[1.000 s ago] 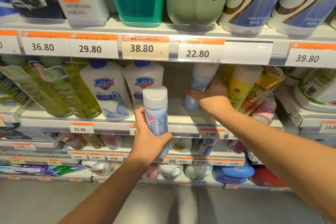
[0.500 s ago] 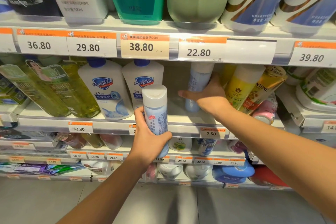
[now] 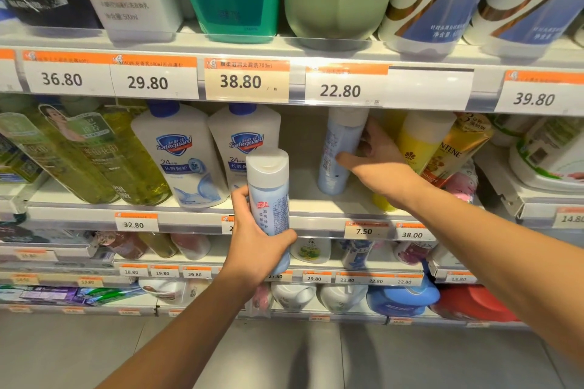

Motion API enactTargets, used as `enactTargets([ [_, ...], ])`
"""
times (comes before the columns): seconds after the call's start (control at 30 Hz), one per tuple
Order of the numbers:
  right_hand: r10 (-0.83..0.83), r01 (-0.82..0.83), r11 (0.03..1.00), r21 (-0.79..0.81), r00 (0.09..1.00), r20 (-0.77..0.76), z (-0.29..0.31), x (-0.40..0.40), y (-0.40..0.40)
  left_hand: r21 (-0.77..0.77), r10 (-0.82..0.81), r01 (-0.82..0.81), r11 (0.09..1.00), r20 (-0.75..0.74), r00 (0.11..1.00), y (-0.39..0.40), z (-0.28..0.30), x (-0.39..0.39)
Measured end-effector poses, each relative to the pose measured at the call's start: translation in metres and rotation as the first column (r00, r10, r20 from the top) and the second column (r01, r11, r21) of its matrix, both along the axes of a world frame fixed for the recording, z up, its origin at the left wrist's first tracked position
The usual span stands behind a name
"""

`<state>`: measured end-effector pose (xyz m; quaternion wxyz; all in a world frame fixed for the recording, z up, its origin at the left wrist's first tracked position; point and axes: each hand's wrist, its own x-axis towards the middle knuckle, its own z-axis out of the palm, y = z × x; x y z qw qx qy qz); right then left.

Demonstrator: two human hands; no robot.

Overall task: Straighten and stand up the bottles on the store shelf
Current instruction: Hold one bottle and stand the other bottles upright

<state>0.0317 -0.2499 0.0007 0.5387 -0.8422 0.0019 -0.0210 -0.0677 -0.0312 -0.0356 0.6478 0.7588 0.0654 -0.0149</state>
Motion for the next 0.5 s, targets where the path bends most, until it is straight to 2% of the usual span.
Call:
enactTargets([
  [0.27,-0.080,0.085,0.992,-0.091,0.995,0.055,0.002,0.000,0.013,0.010,-0.004,0.004,1.000,0.006,1.000,-0.001,-0.001,-0.002],
  [0.5,-0.107,0.107,0.987,-0.122,0.994,0.008,0.007,0.008,0.020,0.007,-0.009,0.008,1.000,0.008,1.000,0.002,-0.002,-0.003],
])
